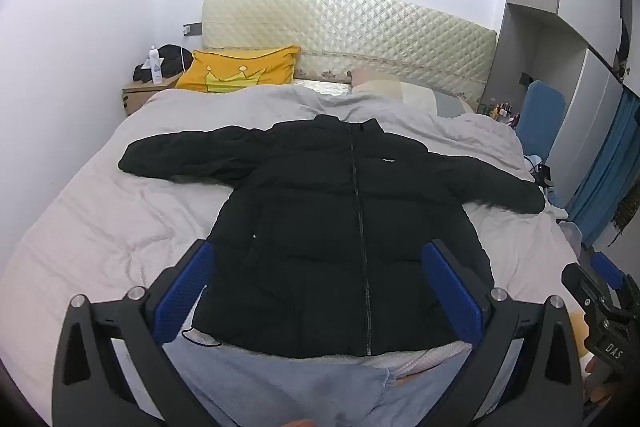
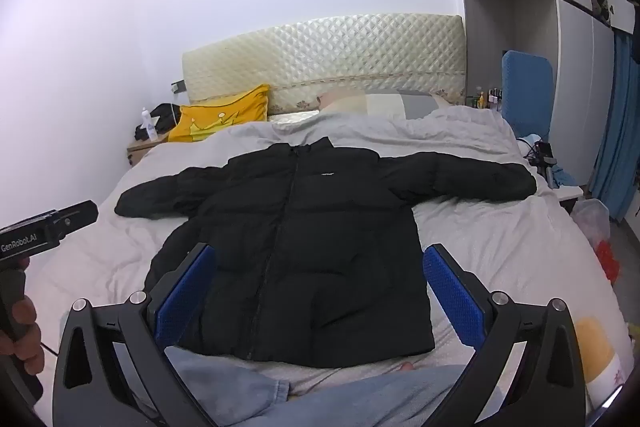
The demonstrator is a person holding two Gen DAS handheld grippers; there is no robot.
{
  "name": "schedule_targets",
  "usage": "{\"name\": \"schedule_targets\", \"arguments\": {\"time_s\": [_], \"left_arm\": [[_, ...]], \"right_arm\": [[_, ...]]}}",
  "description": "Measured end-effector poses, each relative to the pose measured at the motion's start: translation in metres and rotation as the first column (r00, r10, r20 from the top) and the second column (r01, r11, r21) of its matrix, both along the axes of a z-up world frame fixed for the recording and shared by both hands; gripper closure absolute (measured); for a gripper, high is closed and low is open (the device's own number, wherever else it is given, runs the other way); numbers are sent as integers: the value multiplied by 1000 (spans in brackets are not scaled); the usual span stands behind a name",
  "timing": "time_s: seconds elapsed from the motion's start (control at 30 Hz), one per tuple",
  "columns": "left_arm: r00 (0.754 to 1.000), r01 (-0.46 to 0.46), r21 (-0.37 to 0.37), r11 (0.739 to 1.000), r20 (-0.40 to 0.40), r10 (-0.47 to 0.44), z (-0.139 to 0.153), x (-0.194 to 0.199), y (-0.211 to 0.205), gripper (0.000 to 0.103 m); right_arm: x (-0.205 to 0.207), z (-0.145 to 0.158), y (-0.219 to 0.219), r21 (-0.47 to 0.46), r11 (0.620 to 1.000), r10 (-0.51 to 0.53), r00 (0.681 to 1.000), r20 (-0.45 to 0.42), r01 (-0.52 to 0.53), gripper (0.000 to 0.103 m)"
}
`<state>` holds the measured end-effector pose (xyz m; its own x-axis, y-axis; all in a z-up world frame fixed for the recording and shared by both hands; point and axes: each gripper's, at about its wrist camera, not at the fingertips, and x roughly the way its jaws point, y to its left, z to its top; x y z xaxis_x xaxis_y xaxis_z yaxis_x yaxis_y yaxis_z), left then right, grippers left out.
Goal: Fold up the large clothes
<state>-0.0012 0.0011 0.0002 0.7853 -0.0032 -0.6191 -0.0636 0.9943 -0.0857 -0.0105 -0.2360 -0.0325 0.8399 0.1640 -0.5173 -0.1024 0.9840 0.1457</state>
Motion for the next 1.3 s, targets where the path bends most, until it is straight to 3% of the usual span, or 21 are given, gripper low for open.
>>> {"name": "schedule_targets", "arguments": {"time_s": [0.4, 1.3], "left_arm": [[1000, -1, 11, 1000, 3, 0, 5, -1, -2, 0], [999, 28, 17, 999, -21, -27, 2, -3, -2, 0]], "right_arm": [[-4, 1, -14, -6, 1000, -1, 1000, 6, 1, 0], [-6, 2, 1, -26, 1000, -15, 1000, 1, 15, 0]]}}
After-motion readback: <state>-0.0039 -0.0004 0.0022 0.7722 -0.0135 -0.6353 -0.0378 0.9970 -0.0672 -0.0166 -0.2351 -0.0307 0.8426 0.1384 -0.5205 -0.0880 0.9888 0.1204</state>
